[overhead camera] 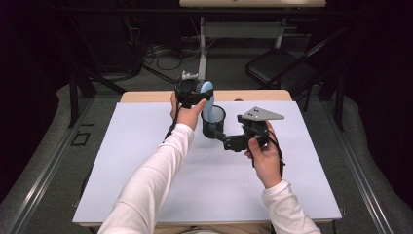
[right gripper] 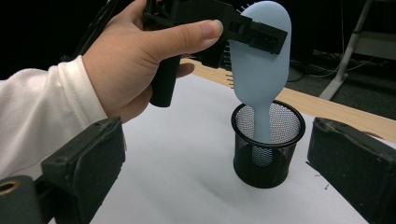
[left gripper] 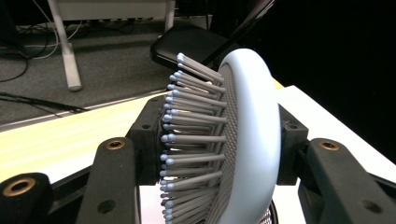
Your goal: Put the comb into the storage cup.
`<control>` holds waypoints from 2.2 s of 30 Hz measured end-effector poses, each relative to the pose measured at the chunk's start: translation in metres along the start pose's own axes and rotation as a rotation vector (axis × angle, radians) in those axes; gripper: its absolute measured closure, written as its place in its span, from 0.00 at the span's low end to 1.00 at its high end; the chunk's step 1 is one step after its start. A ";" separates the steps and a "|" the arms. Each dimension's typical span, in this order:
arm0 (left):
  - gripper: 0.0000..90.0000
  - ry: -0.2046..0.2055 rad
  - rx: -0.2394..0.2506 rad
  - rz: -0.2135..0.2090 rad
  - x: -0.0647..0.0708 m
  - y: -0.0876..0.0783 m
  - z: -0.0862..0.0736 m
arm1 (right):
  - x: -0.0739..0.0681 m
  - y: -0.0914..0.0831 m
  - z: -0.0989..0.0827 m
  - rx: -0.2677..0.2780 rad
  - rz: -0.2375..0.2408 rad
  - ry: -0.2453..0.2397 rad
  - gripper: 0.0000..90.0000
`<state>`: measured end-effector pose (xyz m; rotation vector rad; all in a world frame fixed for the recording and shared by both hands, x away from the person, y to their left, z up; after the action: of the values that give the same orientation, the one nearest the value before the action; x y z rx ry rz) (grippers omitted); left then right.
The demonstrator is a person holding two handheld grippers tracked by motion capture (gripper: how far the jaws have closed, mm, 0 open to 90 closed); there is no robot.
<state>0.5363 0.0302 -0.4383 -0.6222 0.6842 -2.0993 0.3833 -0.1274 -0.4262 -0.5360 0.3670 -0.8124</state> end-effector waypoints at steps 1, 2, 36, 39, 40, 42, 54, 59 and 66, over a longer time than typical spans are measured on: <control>0.54 0.001 0.001 -0.003 0.001 0.000 0.000 | 0.000 0.000 0.000 0.000 -0.001 0.000 0.04; 0.54 0.002 0.002 -0.009 0.001 0.001 0.000 | 0.000 0.000 0.000 0.000 -0.001 -0.001 0.04; 0.51 0.011 0.020 -0.034 0.012 0.009 -0.001 | 0.002 0.000 0.000 -0.001 0.000 0.007 0.04; 0.50 0.014 0.018 -0.035 0.013 0.010 -0.001 | 0.002 0.001 0.000 -0.001 0.000 0.007 0.04; 0.50 0.013 0.019 -0.036 0.013 0.010 -0.001 | 0.002 0.001 0.000 -0.002 0.000 0.007 0.04; 0.50 0.011 0.021 -0.038 0.013 0.010 0.000 | 0.003 0.000 0.000 -0.001 0.000 0.008 0.04; 0.49 0.022 0.016 -0.035 0.015 0.010 0.000 | 0.002 0.001 0.000 0.000 -0.003 0.003 0.04; 0.49 0.014 0.016 -0.037 0.014 0.011 0.000 | 0.002 0.001 0.000 -0.001 -0.003 0.004 0.04; 0.46 0.013 0.015 -0.037 0.014 0.011 -0.001 | 0.002 0.001 0.000 -0.001 -0.003 0.005 0.04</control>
<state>0.5346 0.0132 -0.4435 -0.6174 0.6690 -2.1425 0.3851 -0.1285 -0.4273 -0.5356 0.3711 -0.8162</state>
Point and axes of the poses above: each handheld gripper's, and its own axes: y roughly forward along the jaws, z roughly out of its top, x roughly to its right, the point moved 4 cm from there along y, roughly forward along the jaws, and after that the axes turned 15 degrees about -x, right-handed, at the moved point
